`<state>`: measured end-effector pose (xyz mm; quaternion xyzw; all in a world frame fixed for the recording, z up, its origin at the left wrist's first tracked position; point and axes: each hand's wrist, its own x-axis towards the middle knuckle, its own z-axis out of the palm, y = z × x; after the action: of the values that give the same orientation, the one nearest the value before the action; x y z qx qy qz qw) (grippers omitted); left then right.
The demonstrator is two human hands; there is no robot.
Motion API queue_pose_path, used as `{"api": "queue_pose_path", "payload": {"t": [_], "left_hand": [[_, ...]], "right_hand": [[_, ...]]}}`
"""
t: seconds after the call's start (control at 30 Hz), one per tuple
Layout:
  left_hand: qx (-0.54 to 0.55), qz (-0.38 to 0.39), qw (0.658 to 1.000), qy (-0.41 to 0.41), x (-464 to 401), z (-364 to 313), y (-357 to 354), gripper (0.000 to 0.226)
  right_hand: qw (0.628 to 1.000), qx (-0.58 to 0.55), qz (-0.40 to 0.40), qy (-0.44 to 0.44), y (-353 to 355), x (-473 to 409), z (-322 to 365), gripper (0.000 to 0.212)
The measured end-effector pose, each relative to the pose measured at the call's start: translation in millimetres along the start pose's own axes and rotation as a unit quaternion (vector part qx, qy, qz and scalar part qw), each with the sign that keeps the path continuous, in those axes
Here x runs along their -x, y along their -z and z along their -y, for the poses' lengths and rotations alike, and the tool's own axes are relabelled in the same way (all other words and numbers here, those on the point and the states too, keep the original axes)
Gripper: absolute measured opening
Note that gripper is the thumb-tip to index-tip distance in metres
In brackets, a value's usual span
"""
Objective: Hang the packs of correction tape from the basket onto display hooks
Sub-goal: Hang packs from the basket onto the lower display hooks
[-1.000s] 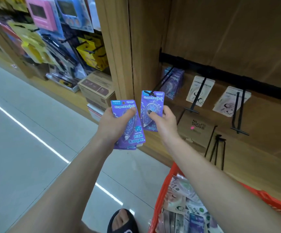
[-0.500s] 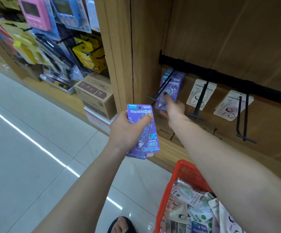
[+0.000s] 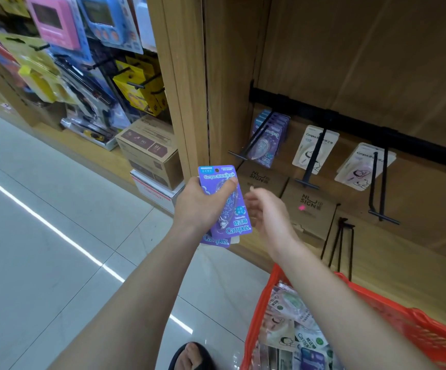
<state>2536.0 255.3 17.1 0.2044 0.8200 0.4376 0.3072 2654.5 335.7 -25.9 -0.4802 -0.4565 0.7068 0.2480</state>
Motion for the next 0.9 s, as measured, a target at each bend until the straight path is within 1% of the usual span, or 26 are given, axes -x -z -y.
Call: {"api": "queue_pose_path", "payload": {"t": [0.03, 0.1, 0.13, 0.2, 0.23, 0.27, 0.37, 0.4, 0.47, 0.5, 0.6, 0.67, 0.77, 0.9], "left_hand": [[-0.005, -0.004, 1.0, -0.002, 1, 0, 1, 0.053], [-0.007, -0.005, 1.0, -0.006, 3, -1, 2, 0.053], [-0.002, 0.0, 1.0, -0.006, 5, -2, 3, 0.057], [0.016, 0.015, 1.0, 0.001, 8, -3, 5, 0.067], [0.024, 0.025, 0.999, 0.009, 8, -3, 6, 0.069], [0.031, 0.037, 0.999, 0.016, 8, -3, 7, 0.064], [0.036, 0.076, 0.996, 0.034, 5, -1, 10, 0.033], [0.038, 0.086, 0.995, 0.041, 5, 0, 12, 0.027], [0.036, 0.097, 0.993, 0.051, 3, 3, 17, 0.029], [0.035, 0.094, 0.994, 0.052, 2, 4, 18, 0.031], [0.024, 0.047, 0.998, 0.039, -1, 7, 25, 0.032], [0.017, 0.024, 0.999, 0.03, -3, 9, 27, 0.033], [0.002, 0.017, 1.0, 0.024, -5, 11, 27, 0.035], [-0.047, 0.0, 0.999, 0.005, -7, 12, 26, 0.041]], "right_hand": [[0.999, 0.015, 0.033, 0.017, 0, 13, -1, 0.028], [0.993, 0.054, 0.1, 0.036, -1, 30, -1, 0.041], [0.99, 0.07, 0.113, 0.039, 0, 33, -2, 0.044], [0.991, 0.06, 0.116, 0.032, 1, 33, 1, 0.038], [0.992, 0.037, 0.118, 0.022, 1, 33, 3, 0.033], [0.993, 0.009, 0.121, 0.011, 2, 32, 3, 0.028], [0.991, -0.069, 0.11, -0.016, 5, 32, 5, 0.017], [0.991, -0.089, 0.101, -0.019, 7, 31, 4, 0.015], [0.992, -0.1, 0.08, -0.009, 10, 29, 4, 0.015], [0.994, -0.083, 0.067, 0.008, 12, 29, 4, 0.016], [0.997, 0.003, 0.036, 0.068, 15, 29, 3, 0.024], [0.995, 0.025, 0.035, 0.093, 14, 27, 3, 0.024], [0.994, 0.022, 0.03, 0.101, 8, 18, 5, 0.025], [0.995, 0.033, 0.015, 0.097, -3, 2, 4, 0.025]]}}
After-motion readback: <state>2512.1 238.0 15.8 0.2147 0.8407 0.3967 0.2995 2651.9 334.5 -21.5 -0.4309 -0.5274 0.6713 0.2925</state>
